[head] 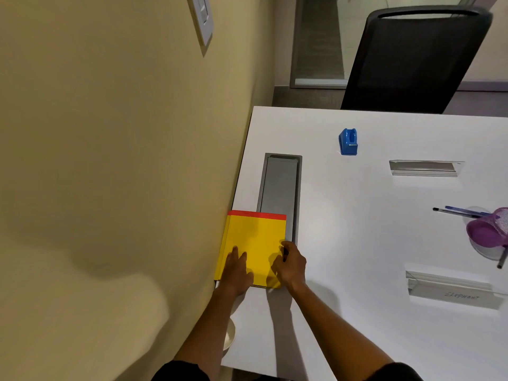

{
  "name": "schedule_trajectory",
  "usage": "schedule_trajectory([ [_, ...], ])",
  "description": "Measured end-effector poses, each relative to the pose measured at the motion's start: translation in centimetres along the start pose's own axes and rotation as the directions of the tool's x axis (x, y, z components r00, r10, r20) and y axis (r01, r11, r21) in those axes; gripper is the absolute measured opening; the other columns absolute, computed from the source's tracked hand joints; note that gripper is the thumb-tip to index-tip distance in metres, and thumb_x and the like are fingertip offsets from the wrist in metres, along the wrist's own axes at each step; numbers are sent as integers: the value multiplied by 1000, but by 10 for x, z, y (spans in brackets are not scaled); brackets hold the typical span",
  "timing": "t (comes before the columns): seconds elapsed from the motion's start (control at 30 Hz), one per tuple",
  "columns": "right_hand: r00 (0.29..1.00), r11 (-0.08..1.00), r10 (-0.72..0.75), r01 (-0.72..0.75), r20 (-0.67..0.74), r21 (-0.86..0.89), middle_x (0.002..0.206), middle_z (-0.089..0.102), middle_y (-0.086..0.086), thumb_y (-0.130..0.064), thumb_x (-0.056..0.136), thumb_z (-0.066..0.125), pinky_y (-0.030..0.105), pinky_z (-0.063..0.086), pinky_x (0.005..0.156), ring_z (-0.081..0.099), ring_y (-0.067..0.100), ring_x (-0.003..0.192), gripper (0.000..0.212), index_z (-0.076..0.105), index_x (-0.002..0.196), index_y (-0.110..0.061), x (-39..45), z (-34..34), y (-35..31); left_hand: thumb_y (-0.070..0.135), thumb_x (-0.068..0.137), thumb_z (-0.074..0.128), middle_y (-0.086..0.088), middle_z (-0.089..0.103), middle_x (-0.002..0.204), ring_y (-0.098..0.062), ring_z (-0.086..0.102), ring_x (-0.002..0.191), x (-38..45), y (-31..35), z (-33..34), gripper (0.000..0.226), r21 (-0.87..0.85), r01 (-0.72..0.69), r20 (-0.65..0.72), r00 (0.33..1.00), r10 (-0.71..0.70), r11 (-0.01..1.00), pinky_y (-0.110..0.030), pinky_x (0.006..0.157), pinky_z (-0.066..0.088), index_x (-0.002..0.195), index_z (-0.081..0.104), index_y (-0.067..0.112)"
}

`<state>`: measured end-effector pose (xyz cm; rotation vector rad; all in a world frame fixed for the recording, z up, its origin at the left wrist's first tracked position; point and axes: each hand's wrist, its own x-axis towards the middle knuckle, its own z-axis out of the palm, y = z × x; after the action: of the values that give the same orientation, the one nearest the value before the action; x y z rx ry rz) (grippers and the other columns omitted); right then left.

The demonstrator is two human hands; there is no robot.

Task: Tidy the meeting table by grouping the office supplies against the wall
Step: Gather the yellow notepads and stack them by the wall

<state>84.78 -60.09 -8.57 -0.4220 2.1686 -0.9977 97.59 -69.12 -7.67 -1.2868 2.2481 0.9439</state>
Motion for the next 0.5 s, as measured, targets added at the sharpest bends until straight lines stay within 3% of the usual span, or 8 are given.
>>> schedule_trajectory([
  [0.5, 988, 1000, -8, 8, 152, 4, 125, 60, 13, -10, 91, 62, 42, 53, 97, 61, 29, 109, 50, 43, 137, -11, 1, -5, -7, 31, 99, 48, -11, -8, 162, -30, -2, 150, -10, 2, 0, 67, 19, 44, 54, 998, -45, 999, -38, 120, 12, 153, 12, 12],
])
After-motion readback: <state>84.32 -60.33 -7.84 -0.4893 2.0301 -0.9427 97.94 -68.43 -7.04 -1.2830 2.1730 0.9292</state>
